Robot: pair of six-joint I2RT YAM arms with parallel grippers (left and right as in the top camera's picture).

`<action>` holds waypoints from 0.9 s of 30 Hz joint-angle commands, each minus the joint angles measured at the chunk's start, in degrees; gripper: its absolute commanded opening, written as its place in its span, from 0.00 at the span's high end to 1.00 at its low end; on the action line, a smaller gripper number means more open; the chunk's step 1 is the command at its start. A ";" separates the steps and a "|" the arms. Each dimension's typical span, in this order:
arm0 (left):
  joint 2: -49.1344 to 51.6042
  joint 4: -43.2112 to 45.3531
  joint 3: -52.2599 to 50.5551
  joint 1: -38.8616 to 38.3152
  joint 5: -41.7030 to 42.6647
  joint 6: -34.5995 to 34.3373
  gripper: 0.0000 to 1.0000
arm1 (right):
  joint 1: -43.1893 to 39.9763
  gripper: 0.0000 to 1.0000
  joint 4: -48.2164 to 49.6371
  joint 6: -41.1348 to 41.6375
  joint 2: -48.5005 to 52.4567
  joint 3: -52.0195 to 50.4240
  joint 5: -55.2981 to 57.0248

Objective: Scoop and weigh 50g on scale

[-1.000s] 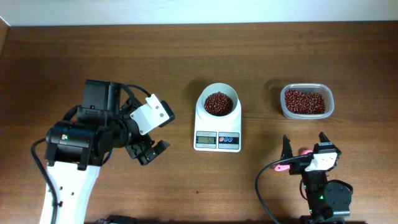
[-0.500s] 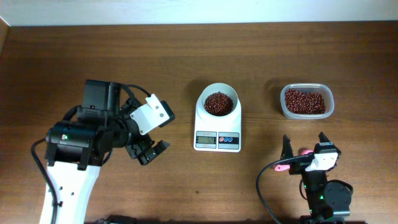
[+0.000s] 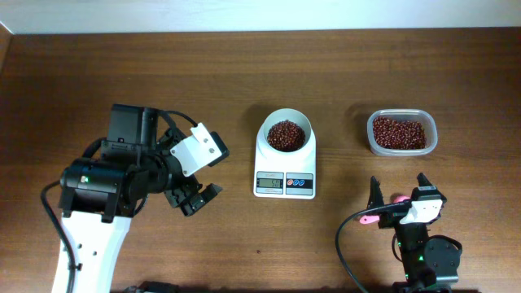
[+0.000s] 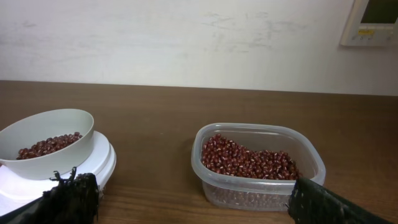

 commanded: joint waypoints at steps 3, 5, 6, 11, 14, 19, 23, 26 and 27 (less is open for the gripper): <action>-0.07 -0.04 0.55 0.35 0.09 0.70 0.01 | 0.68 0.01 0.00 0.39 -0.55 -0.57 0.70; -0.07 -0.04 0.55 0.35 0.09 0.70 0.01 | 0.68 0.01 -0.02 0.42 -0.55 -0.57 0.70; -0.07 -0.04 0.55 0.35 0.09 0.70 0.01 | 0.68 0.01 0.00 0.39 -0.55 -0.57 0.70; -0.07 -4.20 0.55 0.35 -1.51 0.70 0.01 | 0.68 0.01 -0.02 0.42 -0.55 -0.57 0.70; -0.07 -4.83 0.55 0.35 -1.44 0.70 0.01 | 0.68 0.01 0.00 0.42 -0.55 -0.57 0.70; -0.13 -6.84 0.55 0.35 -1.25 0.68 0.01 | 0.68 0.01 0.00 0.42 -0.55 -0.57 0.70; -0.13 -15.54 0.55 0.35 -0.39 0.66 0.01 | 0.68 0.01 -0.02 0.42 -0.55 -0.57 0.70; -0.70 -20.92 0.55 0.35 3.61 0.70 0.01 | 0.68 0.01 -0.02 0.42 -0.55 -0.57 0.70; -1.36 -21.16 0.55 0.35 3.67 0.70 0.01 | 0.68 0.01 0.00 0.42 -0.55 -0.57 0.70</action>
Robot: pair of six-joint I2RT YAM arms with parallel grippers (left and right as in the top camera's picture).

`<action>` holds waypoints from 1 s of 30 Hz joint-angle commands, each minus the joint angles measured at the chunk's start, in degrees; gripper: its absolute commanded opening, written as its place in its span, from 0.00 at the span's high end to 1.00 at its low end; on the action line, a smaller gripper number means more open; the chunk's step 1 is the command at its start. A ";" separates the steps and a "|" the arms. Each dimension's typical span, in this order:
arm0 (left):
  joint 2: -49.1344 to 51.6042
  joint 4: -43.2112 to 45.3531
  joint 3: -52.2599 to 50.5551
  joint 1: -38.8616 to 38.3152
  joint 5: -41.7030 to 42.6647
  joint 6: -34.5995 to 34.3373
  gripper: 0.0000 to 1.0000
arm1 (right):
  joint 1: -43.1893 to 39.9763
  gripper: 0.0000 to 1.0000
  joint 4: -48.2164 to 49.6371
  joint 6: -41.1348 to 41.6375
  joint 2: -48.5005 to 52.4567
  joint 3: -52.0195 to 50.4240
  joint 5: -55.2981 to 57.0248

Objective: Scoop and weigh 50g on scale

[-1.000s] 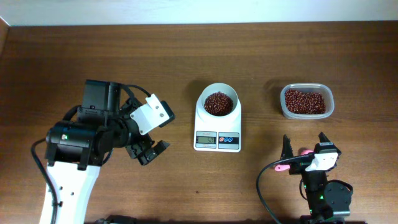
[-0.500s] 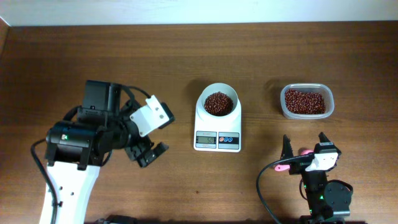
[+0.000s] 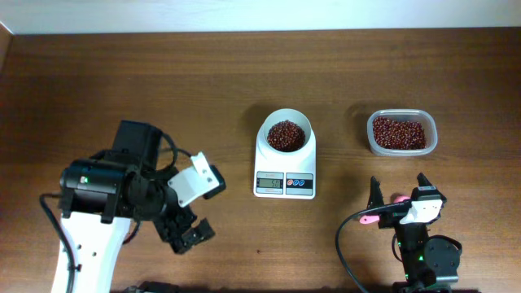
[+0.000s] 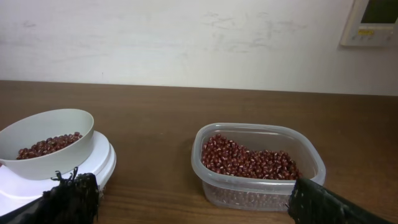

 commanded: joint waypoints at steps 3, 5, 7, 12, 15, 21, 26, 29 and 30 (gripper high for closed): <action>-5.16 -3.17 0.37 0.33 3.37 -7.19 0.01 | 0.68 0.01 -0.04 0.39 -0.55 -0.52 0.68; -8.68 -3.17 0.37 0.35 4.74 -8.76 0.01 | 0.68 0.01 -0.04 0.37 -0.55 -0.52 0.68; -13.75 -3.17 0.37 0.35 4.35 -8.76 0.01 | 0.68 0.01 -0.04 0.37 -0.55 -0.52 0.68; -25.88 -3.17 0.35 0.35 4.13 -8.76 0.01 | 0.68 0.01 -0.04 0.39 -0.55 -0.52 0.68; -31.17 -3.17 0.35 0.35 3.06 -8.76 0.01 | 0.68 0.01 -0.04 0.39 -0.55 -0.52 0.68; -39.39 -3.15 0.35 0.35 2.64 -8.76 0.01 | 0.68 0.01 -0.04 0.39 -0.55 -0.52 0.68; -42.45 -3.15 0.35 0.35 2.62 -8.76 0.01 | 0.68 0.01 -0.04 0.37 -0.55 -0.52 0.68; -44.22 -3.15 0.35 0.35 1.75 -8.76 0.01 | 0.68 0.01 -0.04 0.39 -0.55 -0.52 0.68; -45.00 -3.15 0.35 0.35 0.63 -8.76 0.01 | 0.68 0.01 -0.04 0.37 -0.55 -0.52 0.68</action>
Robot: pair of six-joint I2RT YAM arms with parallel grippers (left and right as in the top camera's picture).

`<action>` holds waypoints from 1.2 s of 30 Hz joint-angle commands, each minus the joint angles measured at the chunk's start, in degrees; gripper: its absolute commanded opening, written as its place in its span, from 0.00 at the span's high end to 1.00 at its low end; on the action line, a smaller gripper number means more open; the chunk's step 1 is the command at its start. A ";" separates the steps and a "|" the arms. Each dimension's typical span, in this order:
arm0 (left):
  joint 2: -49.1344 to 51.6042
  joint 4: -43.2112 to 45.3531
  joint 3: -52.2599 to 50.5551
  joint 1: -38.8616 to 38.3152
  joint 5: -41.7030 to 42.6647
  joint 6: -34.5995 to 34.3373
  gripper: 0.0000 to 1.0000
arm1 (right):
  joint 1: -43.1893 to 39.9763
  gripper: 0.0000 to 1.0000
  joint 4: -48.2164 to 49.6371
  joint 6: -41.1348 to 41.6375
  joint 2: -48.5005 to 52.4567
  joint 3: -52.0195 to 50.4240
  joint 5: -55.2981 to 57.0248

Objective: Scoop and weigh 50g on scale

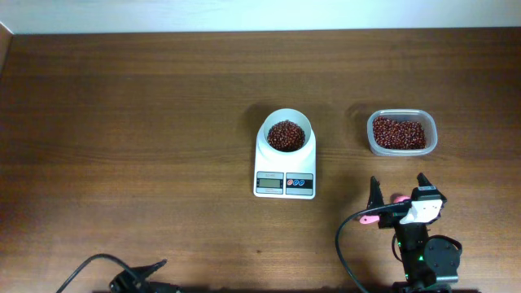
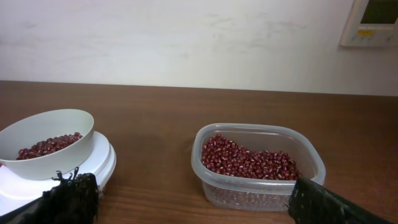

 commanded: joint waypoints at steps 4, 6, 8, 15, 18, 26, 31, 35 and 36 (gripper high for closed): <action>-7.06 -0.02 0.35 0.35 -3.43 -0.74 0.01 | 0.68 0.01 -0.04 0.42 -0.50 -0.52 0.68; -9.35 -0.02 0.35 0.35 -3.43 -0.74 0.01 | 0.68 0.01 -0.04 0.39 -0.50 -0.52 0.68; -12.37 -0.02 0.20 0.35 -3.41 -0.74 0.01 | 0.68 0.01 -0.04 0.42 -0.50 -0.52 0.68; -20.15 -0.02 -0.07 3.45 -3.34 -0.76 0.01 | 0.68 0.01 -0.04 0.42 -0.50 -0.52 0.68; -23.34 -0.02 -0.11 7.45 -3.06 -0.74 0.01 | 0.68 0.01 -0.04 0.42 -0.50 -0.52 0.68; -24.55 -0.02 0.09 9.51 -3.08 -1.22 0.01 | 0.68 0.01 -0.04 0.42 -0.50 -0.52 0.68; -24.55 -0.02 0.13 9.51 -2.43 -1.22 0.01 | 0.68 0.01 -0.04 0.42 -0.50 -0.52 0.68; -24.55 -0.02 0.92 9.51 -2.03 -1.92 0.01 | 0.68 0.01 -0.04 0.42 -0.50 -0.52 0.68; -24.55 -0.02 1.05 9.51 -1.99 -2.12 0.01 | 0.68 0.01 -0.04 0.42 -0.50 -0.52 0.68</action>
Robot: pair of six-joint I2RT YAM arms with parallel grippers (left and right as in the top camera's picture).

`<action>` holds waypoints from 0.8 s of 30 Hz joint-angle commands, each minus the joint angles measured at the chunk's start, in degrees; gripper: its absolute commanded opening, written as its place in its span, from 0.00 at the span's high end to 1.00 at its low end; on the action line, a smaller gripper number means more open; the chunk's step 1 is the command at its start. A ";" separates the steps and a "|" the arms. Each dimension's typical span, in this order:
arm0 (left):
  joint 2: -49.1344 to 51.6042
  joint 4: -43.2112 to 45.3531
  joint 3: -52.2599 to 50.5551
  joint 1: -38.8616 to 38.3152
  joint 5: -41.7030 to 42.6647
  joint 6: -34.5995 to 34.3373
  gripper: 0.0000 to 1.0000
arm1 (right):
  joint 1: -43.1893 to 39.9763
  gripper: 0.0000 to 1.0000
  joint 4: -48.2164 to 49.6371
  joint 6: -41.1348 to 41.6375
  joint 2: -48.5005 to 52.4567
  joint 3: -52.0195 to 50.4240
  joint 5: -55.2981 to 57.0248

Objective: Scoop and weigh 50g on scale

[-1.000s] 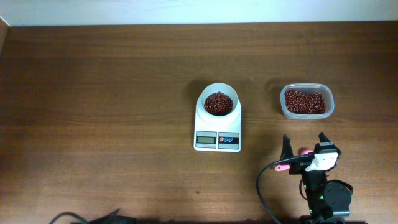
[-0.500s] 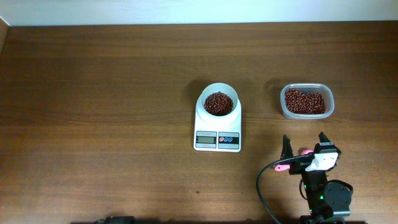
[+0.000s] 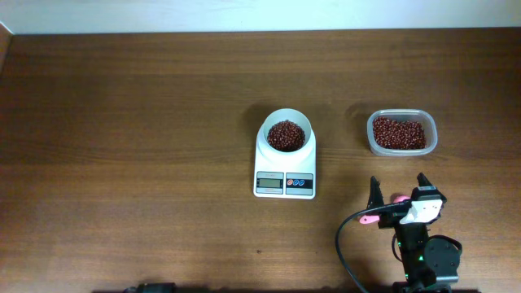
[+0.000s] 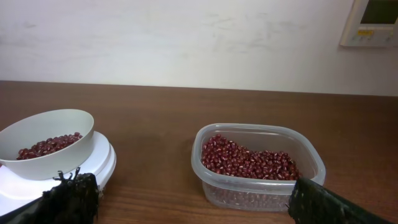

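A white scale (image 3: 284,172) stands mid-table with a grey bowl (image 3: 286,133) of red beans on it; the bowl (image 4: 46,143) also shows in the right wrist view. A clear plastic tub (image 3: 400,133) of red beans (image 4: 249,158) sits to its right. My right gripper (image 3: 398,189) rests open near the front edge, below the tub, fingers wide apart with nothing between them. A pink scoop (image 3: 383,208) lies on the table under it. The left arm is out of view.
The scale's display (image 3: 269,184) faces the front edge. A pale wall (image 4: 186,37) runs behind the table, with a white panel (image 4: 370,22) mounted at its right. A black cable (image 3: 346,244) loops beside the right arm's base.
My left arm stood at the table's left with its gripper near the scale. It was then lower and nearer the front edge. By 1.2 s ago it had left the overhead view. The right gripper, bowl and tub stayed where they were.
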 commanded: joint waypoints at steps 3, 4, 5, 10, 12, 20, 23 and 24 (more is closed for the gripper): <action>-0.22 0.00 0.79 0.28 1.20 -1.55 0.01 | 0.68 0.01 -0.04 0.39 -0.50 -0.52 0.68; -0.22 0.00 0.79 0.28 1.20 -1.53 0.01 | 0.68 0.01 -0.04 0.39 -0.50 -0.52 0.68; -0.22 0.00 0.79 0.28 1.14 -1.53 0.01 | 0.68 0.01 -0.04 0.42 -0.50 -0.52 0.68; -0.22 0.00 0.79 0.28 1.01 -1.55 0.01 | 0.68 0.01 -0.04 0.42 -0.50 -0.52 0.68; -0.22 0.00 0.79 0.26 0.83 -1.55 0.01 | 0.68 0.01 -0.04 0.42 -0.50 -0.52 0.68; -0.22 0.00 0.79 0.22 0.57 -1.57 0.01 | 0.68 0.01 -0.04 0.39 -0.50 -0.52 0.68; -0.22 0.00 0.79 0.22 0.28 -1.68 0.01 | 0.68 0.01 -0.04 0.42 -0.50 -0.52 0.68; -0.22 0.00 0.79 0.22 -0.13 -1.66 0.01 | 0.68 0.01 -0.04 0.42 -0.50 -0.52 0.68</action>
